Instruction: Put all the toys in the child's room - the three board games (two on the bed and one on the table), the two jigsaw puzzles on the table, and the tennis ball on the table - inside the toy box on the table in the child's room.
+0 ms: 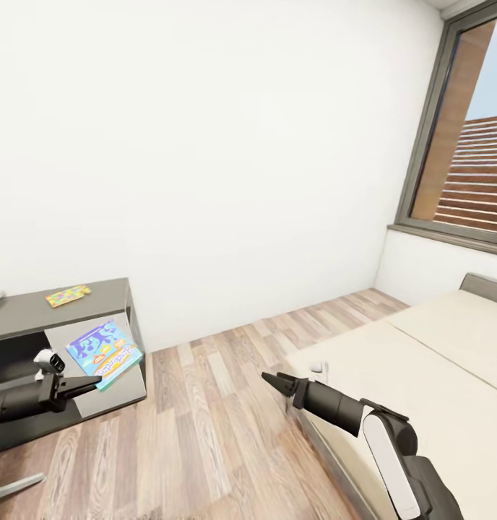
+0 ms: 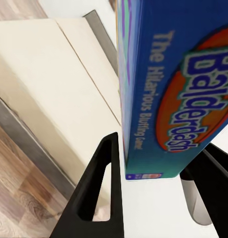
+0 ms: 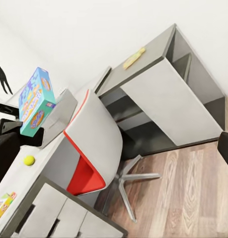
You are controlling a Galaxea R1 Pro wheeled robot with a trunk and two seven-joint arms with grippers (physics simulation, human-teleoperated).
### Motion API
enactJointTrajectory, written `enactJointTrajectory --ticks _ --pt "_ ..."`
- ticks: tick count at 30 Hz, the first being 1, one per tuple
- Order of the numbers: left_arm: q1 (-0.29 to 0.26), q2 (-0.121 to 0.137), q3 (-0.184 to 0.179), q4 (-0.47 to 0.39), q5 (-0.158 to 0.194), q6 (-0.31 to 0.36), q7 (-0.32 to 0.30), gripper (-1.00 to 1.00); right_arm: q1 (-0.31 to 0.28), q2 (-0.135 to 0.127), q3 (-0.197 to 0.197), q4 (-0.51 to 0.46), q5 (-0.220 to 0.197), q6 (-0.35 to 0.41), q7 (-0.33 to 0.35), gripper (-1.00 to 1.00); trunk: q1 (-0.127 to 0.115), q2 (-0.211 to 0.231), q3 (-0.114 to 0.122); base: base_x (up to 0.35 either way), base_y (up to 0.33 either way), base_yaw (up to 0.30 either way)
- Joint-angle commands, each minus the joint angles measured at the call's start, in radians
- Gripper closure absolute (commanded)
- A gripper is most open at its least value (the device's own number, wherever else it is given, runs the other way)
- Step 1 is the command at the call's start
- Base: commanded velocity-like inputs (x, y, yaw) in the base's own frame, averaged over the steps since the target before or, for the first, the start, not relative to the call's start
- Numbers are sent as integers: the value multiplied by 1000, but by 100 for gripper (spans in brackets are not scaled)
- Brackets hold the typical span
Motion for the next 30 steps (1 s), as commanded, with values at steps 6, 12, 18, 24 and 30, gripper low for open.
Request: enactJointTrajectory --ticks 6,12,18,24,30 --pt "0 0 0 0 0 10 -4 100 -1 0 0 1 -4 6 -1 -100 -23 41 18 1 0 290" --pt "-1 0 0 -3 1 10 -4 100 -1 0 0 1 -4 6 -1 -100 -46 83 37 0 0 290" --pt "0 -1 -2 -14 1 9 -4 100 -1 0 -1 2 -4 6 -1 -100 -69 125 55 0 0 290" --pt "0 -2 -2 -21 1 8 -4 100 -3 -4 -5 6 -4 5 -1 -100 -92 167 74 0 0 290" --pt "3 1 -1 -50 2 7 -4 100 -3 -14 -11 4 -5 0 2 -100 -115 209 93 0 0 290"
